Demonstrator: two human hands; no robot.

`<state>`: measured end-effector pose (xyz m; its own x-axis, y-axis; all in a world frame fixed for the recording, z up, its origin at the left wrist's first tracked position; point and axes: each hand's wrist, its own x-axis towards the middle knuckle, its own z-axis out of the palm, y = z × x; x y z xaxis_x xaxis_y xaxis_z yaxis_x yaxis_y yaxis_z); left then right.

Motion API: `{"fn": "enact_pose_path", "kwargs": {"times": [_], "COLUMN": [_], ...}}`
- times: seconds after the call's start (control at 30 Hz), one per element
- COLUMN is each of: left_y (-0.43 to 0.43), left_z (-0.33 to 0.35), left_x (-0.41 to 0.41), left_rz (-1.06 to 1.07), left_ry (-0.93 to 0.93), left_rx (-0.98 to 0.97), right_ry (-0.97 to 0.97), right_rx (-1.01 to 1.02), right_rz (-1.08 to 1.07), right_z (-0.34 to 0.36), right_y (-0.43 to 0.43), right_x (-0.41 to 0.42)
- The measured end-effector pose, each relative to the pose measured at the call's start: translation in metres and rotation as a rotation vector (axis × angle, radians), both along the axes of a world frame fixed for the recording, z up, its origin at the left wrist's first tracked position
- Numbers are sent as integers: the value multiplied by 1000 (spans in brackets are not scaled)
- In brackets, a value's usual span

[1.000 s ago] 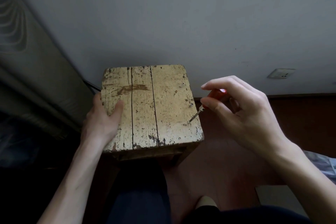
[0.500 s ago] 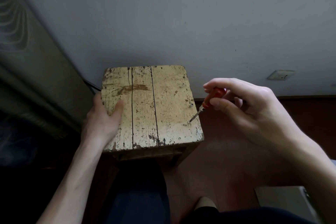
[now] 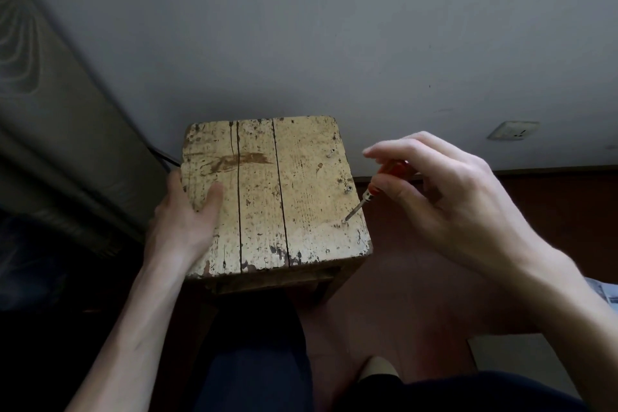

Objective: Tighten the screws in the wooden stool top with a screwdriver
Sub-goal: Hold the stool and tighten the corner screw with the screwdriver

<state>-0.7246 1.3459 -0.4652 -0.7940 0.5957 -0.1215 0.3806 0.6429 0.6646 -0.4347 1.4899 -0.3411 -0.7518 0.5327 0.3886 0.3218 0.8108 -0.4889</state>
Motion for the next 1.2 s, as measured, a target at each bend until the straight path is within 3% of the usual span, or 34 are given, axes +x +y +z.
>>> {"fn": "enact_pose_path", "kwargs": {"times": [0.13,0.37,0.9,1.2], "left_y": [0,1,2,3], "left_z": [-2,-5,-11,-10], "left_x": [-2,-2,-6,-5], "left_rz": [4,12,23,17], "left_ry": [0,0,19,19], "left_rx": [3,-6,9,13], "right_ry": [-74,-31,81,-51], "right_rx": [-86,-110,1,-153], "right_rz": [118,142,-31,193], "right_z": [8,7,-6,5], "right_y": [9,10,3,13], "right_x": [11,10,-3,8]}}
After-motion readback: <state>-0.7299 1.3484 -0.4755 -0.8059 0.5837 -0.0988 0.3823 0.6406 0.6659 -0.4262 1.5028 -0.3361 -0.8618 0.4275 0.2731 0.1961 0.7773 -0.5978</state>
